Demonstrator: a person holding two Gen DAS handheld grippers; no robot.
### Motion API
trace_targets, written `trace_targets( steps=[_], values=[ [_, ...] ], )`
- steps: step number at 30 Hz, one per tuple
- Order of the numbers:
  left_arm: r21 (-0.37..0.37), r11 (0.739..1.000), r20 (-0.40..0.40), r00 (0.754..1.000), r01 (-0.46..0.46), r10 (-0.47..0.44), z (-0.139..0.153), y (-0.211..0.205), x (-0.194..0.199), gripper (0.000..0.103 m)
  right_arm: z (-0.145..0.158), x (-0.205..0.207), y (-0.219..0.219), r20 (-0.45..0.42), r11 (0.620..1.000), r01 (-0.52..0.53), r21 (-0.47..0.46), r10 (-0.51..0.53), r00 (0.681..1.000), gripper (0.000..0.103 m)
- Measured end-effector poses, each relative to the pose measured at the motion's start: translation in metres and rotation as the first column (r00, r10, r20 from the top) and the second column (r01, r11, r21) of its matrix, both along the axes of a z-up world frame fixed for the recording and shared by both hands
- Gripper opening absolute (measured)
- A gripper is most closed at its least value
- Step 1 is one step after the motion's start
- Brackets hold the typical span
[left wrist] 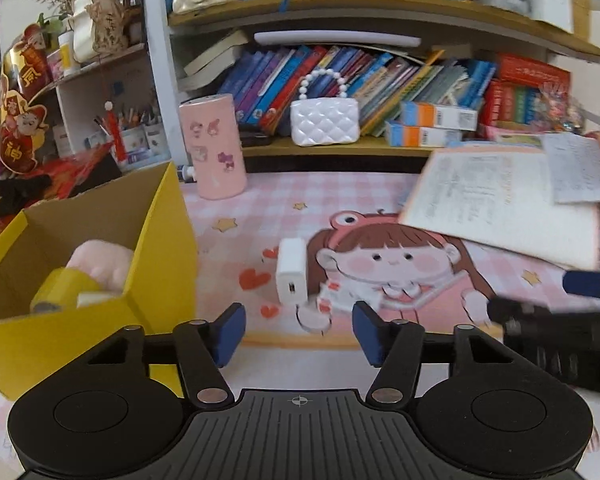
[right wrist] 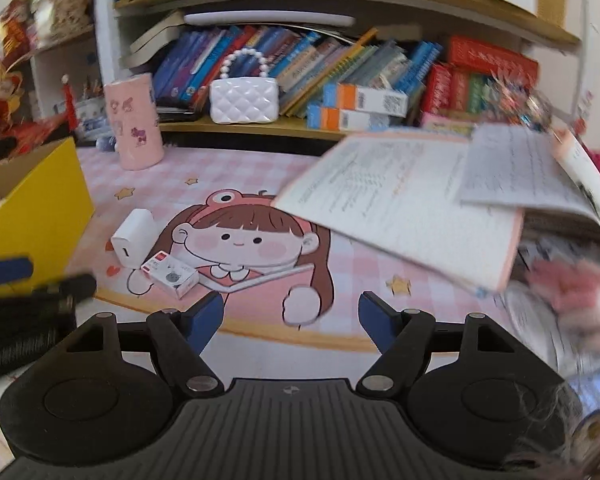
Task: Organize objects
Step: 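Grasp the white charger block with the left tool while the right tool reaches toward the small box, then grasp the small red-labelled white box with the right tool while the left tool lifts the charger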
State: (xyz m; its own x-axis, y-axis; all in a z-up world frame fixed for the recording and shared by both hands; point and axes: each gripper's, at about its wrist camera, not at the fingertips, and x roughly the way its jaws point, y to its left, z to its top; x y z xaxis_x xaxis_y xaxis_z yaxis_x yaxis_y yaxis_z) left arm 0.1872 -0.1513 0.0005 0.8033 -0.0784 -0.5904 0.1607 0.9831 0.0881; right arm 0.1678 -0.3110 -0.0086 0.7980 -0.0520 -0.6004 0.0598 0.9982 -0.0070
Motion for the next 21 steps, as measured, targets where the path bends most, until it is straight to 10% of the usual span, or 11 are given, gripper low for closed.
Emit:
trace_targets(
  steps=[12,21],
  values=[
    [0.011,0.996,-0.105,0.990,-0.092,0.093,-0.033,-0.017,0.096,0.054,-0.025,0.046,0.007,-0.041,0.972,-0.235,-0.005,0.234,0.971,0.072],
    [0.003,0.993,-0.196,0.974,-0.115,0.113,-0.059,-0.020,0.133,0.024,-0.038,0.072,0.010,-0.071,0.931,-0.364,0.022,0.365,0.928,0.070]
  ],
)
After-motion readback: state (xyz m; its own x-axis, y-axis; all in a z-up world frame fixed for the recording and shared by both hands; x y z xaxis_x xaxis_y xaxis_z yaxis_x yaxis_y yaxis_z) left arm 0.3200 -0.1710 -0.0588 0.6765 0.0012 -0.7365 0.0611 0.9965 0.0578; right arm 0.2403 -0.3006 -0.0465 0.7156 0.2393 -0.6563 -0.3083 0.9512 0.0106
